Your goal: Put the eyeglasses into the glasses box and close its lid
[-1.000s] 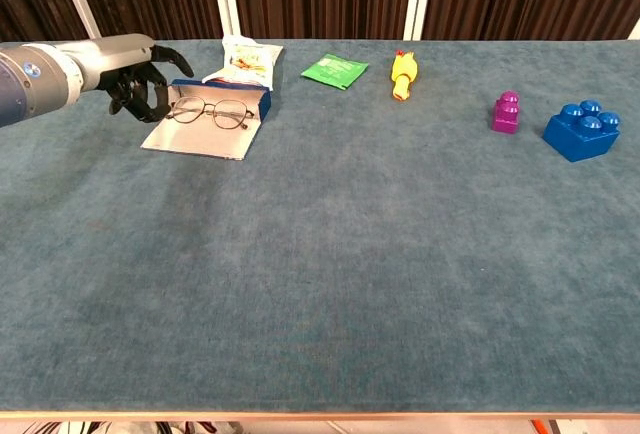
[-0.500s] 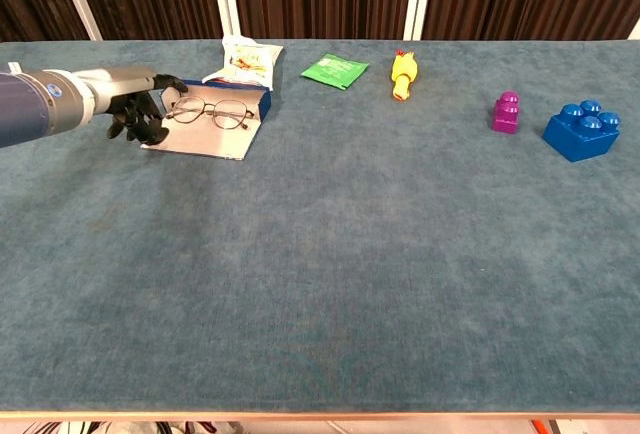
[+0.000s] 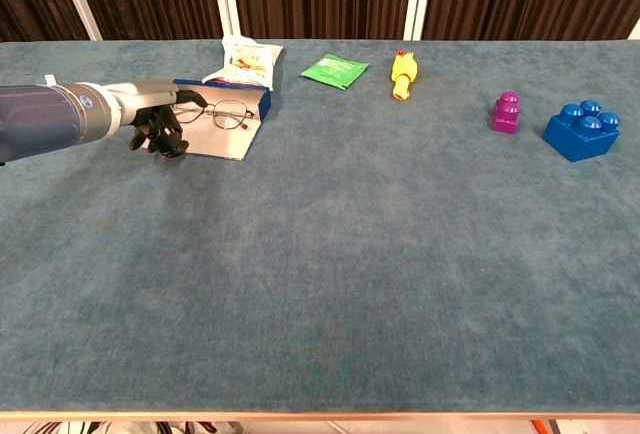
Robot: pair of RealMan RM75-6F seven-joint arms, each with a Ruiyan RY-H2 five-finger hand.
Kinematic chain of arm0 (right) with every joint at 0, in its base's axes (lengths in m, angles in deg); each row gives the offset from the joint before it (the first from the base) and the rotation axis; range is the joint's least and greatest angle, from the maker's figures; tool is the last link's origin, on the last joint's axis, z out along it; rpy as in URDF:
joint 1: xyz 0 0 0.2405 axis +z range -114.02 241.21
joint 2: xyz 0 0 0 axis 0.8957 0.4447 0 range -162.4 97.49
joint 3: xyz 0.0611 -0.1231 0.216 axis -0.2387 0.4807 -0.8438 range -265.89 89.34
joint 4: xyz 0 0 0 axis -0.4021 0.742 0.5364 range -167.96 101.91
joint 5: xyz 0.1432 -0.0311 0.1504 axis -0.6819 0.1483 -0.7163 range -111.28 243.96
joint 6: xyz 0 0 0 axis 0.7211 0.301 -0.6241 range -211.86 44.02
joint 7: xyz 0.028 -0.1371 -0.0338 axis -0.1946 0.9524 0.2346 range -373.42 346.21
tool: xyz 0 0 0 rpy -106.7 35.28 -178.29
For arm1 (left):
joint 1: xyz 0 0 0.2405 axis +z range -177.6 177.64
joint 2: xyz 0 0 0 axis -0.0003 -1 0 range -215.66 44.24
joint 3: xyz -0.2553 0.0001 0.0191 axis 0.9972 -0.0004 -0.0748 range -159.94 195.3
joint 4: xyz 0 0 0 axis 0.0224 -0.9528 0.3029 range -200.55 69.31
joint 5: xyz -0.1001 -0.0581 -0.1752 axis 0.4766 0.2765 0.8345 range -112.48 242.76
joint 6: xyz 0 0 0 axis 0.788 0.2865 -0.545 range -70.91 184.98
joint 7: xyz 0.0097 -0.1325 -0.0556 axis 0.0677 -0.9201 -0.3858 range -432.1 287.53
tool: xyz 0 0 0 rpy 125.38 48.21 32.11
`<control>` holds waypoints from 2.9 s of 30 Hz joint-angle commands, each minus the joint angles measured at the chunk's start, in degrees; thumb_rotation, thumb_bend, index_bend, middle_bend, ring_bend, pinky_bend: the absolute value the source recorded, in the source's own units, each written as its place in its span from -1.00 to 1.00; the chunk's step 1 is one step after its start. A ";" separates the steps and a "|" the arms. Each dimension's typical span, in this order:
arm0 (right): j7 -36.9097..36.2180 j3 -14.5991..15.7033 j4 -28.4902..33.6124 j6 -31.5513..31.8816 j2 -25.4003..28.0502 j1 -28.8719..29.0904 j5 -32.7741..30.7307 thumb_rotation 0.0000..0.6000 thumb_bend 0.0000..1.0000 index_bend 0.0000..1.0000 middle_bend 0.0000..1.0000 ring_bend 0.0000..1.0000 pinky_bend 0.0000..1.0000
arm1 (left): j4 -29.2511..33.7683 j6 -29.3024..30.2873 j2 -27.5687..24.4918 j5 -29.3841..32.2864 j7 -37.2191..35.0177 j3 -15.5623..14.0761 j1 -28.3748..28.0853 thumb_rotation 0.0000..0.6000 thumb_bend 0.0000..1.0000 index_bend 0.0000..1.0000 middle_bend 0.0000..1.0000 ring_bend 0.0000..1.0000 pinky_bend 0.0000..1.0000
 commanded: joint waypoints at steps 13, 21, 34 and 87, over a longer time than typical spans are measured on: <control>-0.13 0.03 0.11 -0.25 0.17 0.04 -0.06 1.00 -0.69 -1.00 -0.85 -0.62 -0.48 | -3.45 -0.81 2.16 1.36 0.22 -0.63 -1.50 1.00 0.02 -0.95 0.36 0.33 0.47; -0.08 -0.01 0.13 -0.19 0.16 0.01 -0.15 1.00 -0.69 -1.00 -0.85 -0.62 -0.48 | -5.24 -1.43 3.17 1.96 0.32 -0.66 -2.23 1.00 0.02 -0.95 0.36 0.33 0.47; -0.18 0.00 0.13 -0.36 0.24 0.03 -0.24 1.00 -0.69 -1.00 -0.85 -0.62 -0.48 | -10.09 -2.52 5.65 4.30 1.48 0.99 -5.39 1.00 0.02 -0.95 0.37 0.34 0.47; -0.54 -0.21 0.56 -0.73 0.52 0.04 -1.08 1.00 -0.68 -1.00 -0.85 -0.62 -0.48 | -9.10 11.41 3.98 -28.75 -9.73 -7.59 2.87 1.00 -0.64 -0.62 -0.46 -0.70 -0.57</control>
